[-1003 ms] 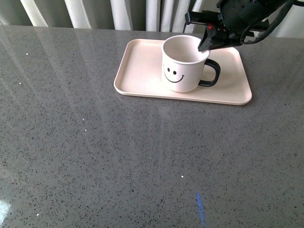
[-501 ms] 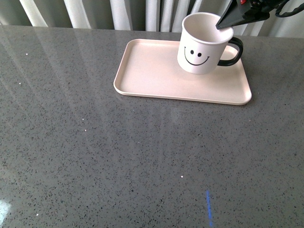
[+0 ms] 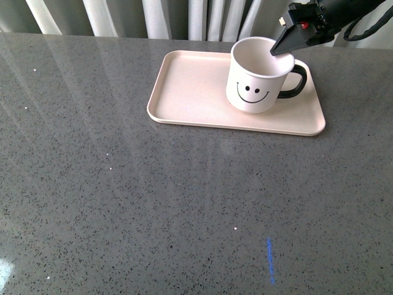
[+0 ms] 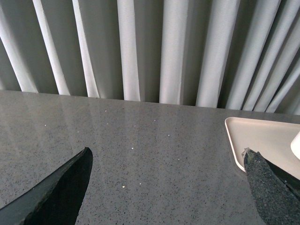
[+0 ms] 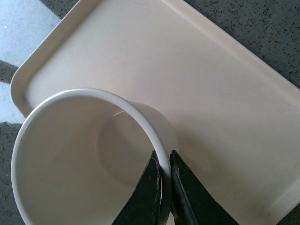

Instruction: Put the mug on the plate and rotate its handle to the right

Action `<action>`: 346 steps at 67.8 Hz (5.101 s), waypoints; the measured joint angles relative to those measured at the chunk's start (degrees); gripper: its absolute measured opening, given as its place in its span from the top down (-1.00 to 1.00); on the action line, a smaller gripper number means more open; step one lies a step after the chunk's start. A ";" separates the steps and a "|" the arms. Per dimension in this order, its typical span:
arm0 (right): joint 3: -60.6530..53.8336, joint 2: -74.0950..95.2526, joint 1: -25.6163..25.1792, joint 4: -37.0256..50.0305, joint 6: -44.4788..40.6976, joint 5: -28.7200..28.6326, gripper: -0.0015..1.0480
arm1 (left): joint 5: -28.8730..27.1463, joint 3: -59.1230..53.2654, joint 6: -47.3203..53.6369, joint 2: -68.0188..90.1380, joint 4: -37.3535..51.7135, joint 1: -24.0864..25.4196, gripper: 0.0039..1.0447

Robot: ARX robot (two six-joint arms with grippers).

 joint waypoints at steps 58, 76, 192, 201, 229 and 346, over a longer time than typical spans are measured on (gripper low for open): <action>2.54 2.91 0.50 -1.77 -3.61 -0.72 0.27 | 0.00 0.00 0.00 0.00 0.00 0.00 -0.83; -0.09 -0.72 0.48 2.67 -3.13 -5.62 -0.57 | 0.00 0.00 0.00 0.00 0.00 0.00 -0.83; -100.63 -73.07 0.07 83.01 22.67 23.91 0.97 | 0.00 0.00 0.00 0.00 -0.02 0.00 -0.83; -102.07 -80.11 0.07 77.55 22.67 23.89 0.97 | 0.00 0.00 0.02 0.00 0.00 0.00 -0.83; -102.92 -99.41 0.07 60.61 22.67 23.89 0.97 | 0.00 0.00 0.00 0.00 -0.02 0.00 -0.83; -102.95 -130.09 0.07 30.27 22.69 23.89 -0.82 | 0.00 0.00 0.00 0.00 0.00 0.00 -0.83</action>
